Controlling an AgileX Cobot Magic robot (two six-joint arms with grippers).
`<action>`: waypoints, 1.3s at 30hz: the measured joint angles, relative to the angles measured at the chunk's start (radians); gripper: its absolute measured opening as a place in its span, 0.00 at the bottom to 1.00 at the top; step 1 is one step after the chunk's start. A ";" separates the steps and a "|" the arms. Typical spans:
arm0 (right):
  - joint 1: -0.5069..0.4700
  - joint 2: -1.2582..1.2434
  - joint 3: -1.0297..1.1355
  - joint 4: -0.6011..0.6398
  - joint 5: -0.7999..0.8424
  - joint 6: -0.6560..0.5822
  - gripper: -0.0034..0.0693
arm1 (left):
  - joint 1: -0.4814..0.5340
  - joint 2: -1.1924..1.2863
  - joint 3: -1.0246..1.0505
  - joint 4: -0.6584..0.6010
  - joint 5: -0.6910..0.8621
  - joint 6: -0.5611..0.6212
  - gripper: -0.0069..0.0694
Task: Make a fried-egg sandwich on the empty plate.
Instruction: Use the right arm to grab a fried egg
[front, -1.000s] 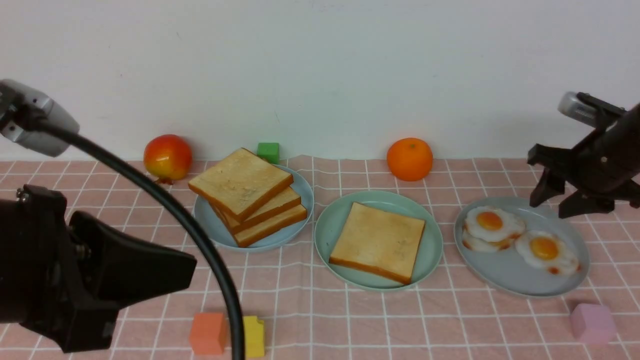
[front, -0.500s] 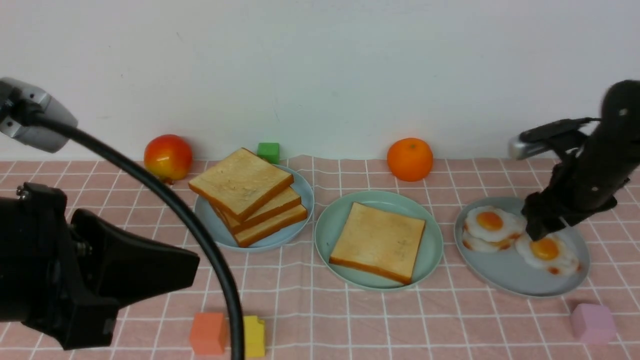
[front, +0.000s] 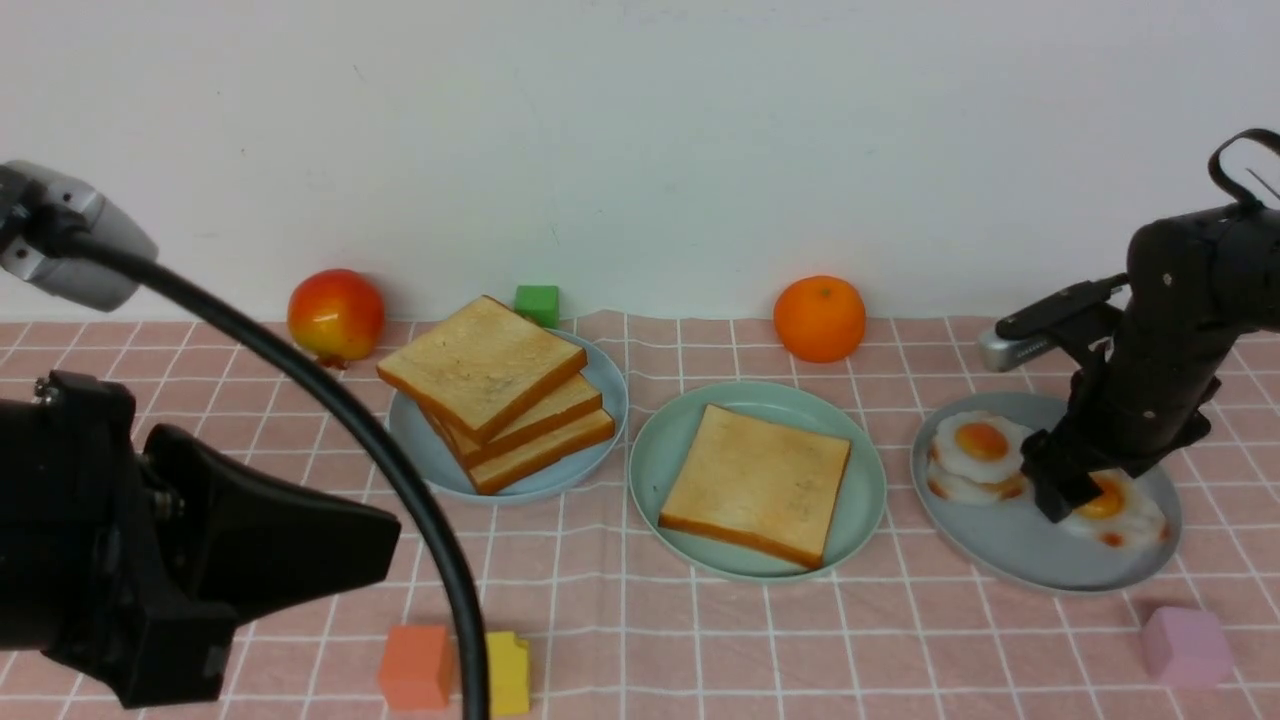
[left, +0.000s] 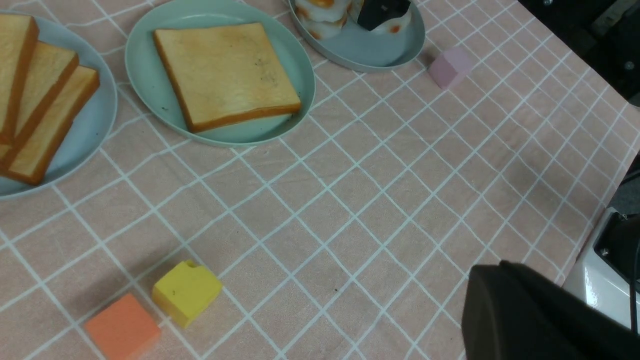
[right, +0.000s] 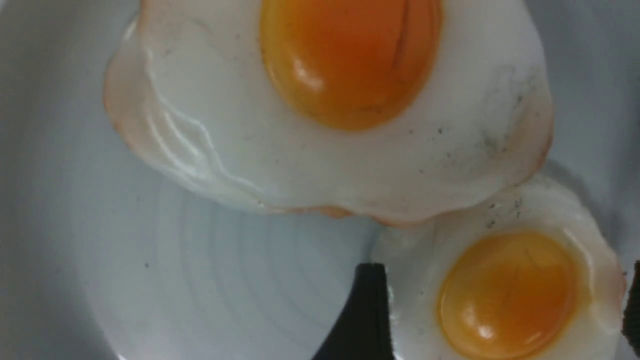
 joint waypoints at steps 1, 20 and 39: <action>0.000 0.000 0.000 0.002 0.000 0.000 0.95 | 0.000 0.000 0.000 0.000 0.000 0.000 0.11; -0.008 0.022 -0.020 0.066 0.045 -0.042 0.75 | 0.000 0.000 0.000 0.000 0.005 0.000 0.12; -0.012 -0.011 -0.024 0.186 0.106 -0.127 0.49 | 0.000 0.000 0.000 0.000 0.008 0.000 0.12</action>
